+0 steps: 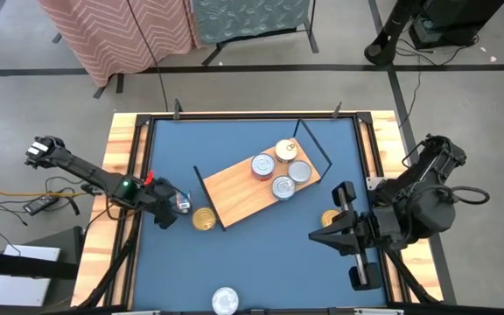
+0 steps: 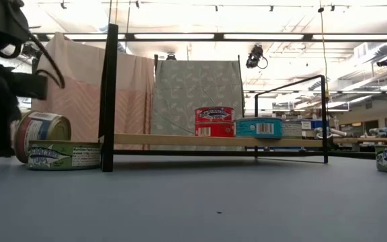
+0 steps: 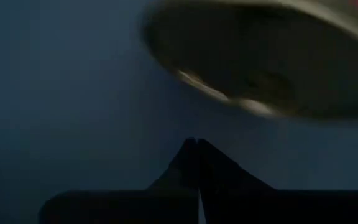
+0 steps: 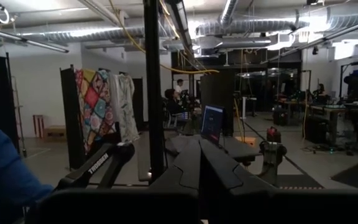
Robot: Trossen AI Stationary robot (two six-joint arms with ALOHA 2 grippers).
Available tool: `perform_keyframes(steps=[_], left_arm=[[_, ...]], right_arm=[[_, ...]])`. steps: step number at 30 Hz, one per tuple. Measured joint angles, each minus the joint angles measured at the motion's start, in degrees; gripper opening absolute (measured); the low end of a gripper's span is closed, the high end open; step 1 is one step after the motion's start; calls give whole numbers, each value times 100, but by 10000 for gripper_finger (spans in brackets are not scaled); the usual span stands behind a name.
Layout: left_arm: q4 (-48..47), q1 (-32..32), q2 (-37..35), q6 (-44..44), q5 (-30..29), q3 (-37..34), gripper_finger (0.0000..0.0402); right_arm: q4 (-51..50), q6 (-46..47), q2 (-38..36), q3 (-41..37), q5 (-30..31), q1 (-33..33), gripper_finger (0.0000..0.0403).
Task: Stack canned seafood by type on shelf
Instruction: Put the blue/pink tuna can on the shelf
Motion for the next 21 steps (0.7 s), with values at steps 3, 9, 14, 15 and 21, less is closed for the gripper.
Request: perform_keyframes(steps=[3,9,14,15,21], left_arm=[[-467,0,-41,398,553,523,3],[-1236,-2,-78,1833,676,2292,5],[-1252,-2,-37,3886,1444,3554,6],[-1298,0,10,3972,1531,3719,7],[-1609,2,544,4442,1781,4179,43]], right_arm=[[6,12,0,0,2,0,11],[-4,-2,0,0,4,0,11],[-206,66,-7,0,4,0,11],[-225,119,-8,0,4,-1,11],[-341,400,-22,0,4,-2,11]])
